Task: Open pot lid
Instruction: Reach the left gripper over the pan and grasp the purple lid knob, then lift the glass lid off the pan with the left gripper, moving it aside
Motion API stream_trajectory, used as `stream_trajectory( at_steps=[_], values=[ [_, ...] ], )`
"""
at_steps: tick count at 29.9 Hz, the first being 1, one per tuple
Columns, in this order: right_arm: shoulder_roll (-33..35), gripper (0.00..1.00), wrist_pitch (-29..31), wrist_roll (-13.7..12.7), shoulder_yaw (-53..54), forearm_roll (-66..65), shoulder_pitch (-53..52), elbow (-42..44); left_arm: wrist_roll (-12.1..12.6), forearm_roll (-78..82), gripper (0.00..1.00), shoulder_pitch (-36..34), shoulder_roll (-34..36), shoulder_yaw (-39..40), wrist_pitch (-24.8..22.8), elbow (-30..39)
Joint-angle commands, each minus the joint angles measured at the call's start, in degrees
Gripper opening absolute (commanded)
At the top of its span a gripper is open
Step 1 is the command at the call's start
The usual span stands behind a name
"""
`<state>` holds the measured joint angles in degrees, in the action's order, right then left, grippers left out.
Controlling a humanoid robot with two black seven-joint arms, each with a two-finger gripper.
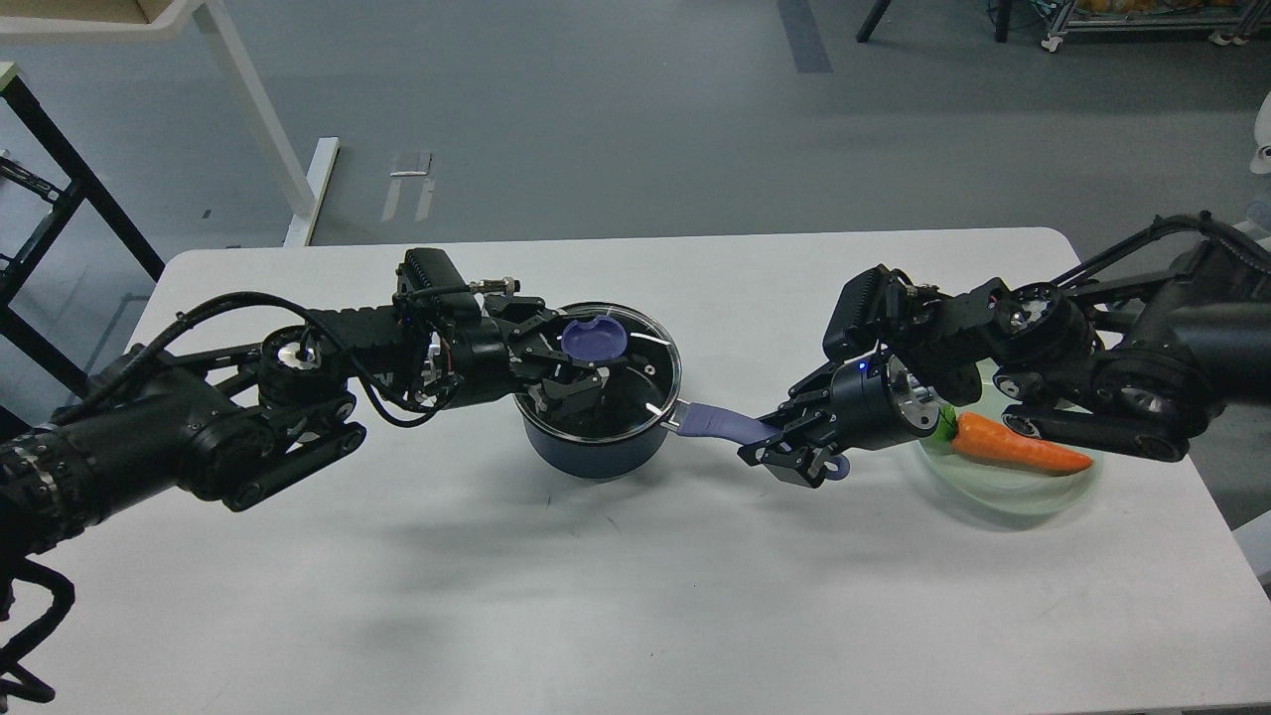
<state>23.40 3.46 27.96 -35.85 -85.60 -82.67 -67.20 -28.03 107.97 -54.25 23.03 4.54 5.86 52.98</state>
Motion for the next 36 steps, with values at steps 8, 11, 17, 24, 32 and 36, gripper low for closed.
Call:
stream_trajectory(
  at_steps=[8,11,17,24,32,36],
  values=[
    [0.3,0.28,0.0,0.0,-0.1,0.0,0.1,0.0,0.0,-1.6,0.25,-4.3,5.5,0.3,-0.1,4.1],
    [0.3,0.28,0.0,0.0,-0.1,0.0,0.3,0.1,0.0,-5.6,0.26,-4.5,10.8,0.3,-0.2,8.5],
    [0.2,0.28,0.0,0.0,-0.1,0.0,0.3,0.1,0.0,-7.6,0.27,-3.3,23.9,-0.1,0.0,15.0],
    [0.2,0.28,0.0,0.0,-0.2,-0.1,0.3,0.1,0.0,-7.7,0.28,6.3,34.4,-0.2,7.0,15.1],
    [-0.5,0.29,0.1,0.0,-0.2,-0.1,0.3,0.3,0.0,-7.8,0.29,14.1,35.0,-0.2,13.0,12.9],
    [-1.0,0.29,0.1,0.0,-0.2,-0.1,0.3,0.6,0.0,-7.9,0.30,16.3,32.9,-0.1,13.9,8.6]
  ],
)
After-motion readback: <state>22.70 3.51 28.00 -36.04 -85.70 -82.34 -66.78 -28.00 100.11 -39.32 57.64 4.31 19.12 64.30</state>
